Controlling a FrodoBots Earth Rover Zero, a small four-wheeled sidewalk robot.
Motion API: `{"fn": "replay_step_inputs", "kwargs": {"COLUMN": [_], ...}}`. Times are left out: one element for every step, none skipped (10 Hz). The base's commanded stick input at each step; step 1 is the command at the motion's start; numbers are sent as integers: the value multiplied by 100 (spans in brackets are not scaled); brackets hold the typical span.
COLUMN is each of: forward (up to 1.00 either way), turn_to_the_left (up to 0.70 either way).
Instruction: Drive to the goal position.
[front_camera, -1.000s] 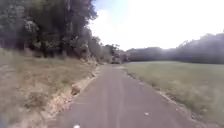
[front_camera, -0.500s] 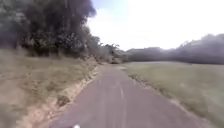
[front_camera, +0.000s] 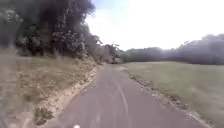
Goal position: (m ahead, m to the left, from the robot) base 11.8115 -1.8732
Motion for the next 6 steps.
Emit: {"fn": "replay_step_inputs", "kwargs": {"forward": [100,100,100,100,100,100], "turn_to_the_left": [0,0,0,0,1,2]}}
